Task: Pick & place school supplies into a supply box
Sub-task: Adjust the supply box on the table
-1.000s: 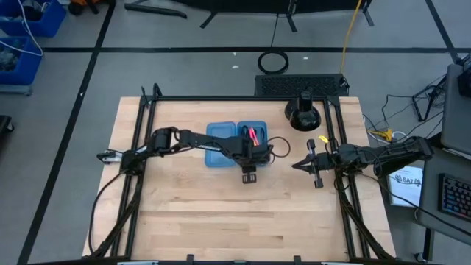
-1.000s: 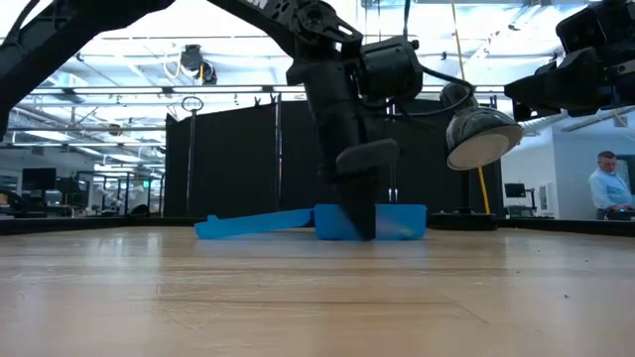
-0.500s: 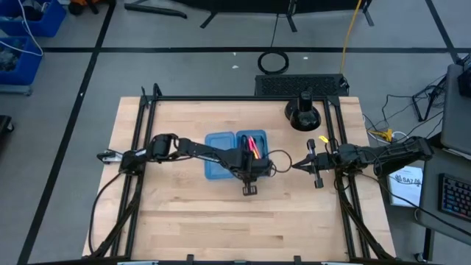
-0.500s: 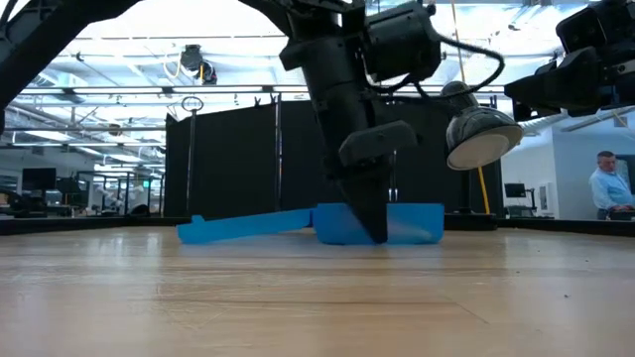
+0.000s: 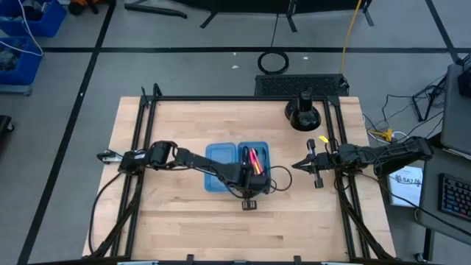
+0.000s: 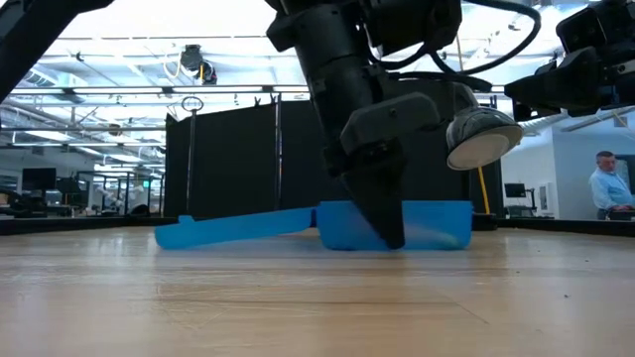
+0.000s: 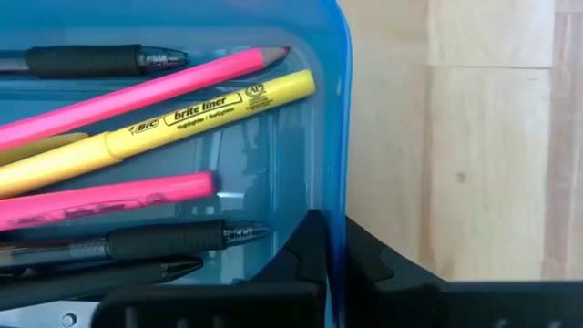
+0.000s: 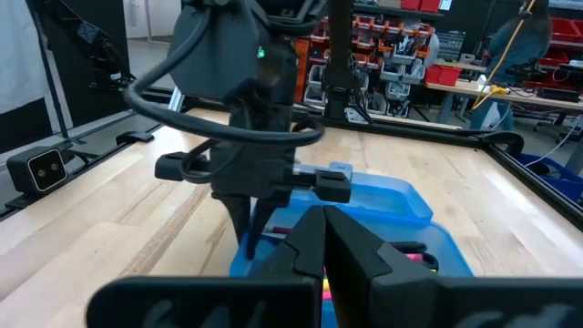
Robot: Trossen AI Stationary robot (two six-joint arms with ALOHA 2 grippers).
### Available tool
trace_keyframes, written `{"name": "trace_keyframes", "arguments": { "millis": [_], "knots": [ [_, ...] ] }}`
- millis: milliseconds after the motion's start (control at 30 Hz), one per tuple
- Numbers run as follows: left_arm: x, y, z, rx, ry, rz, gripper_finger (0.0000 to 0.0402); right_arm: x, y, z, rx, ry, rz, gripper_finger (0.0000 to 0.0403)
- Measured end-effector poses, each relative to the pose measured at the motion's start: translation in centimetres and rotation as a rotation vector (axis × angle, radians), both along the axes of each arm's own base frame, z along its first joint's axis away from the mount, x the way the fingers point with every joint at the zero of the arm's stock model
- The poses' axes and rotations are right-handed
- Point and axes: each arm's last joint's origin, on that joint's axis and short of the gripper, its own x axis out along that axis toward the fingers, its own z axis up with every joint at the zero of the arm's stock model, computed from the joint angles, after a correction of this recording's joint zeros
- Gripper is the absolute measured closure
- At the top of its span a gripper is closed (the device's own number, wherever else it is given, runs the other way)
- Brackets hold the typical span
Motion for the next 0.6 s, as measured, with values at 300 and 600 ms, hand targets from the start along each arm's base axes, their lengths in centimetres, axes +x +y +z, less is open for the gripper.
{"name": "trace_keyframes", "arguments": {
  "millis": [300, 600],
  "knots": [
    [-0.02, -0.36, 0.06, -0.004, -0.008, -0.003, 0.0372, 0.00, 0.00, 0.00, 0.000, 0.000, 0.001, 0.0403],
    [-0.02, -0.29, 0.23, -0.014, -0.010, 0.006, 0.0293, 0.00, 0.00, 0.00, 0.000, 0.000, 0.000, 0.0403]
  ]
}}
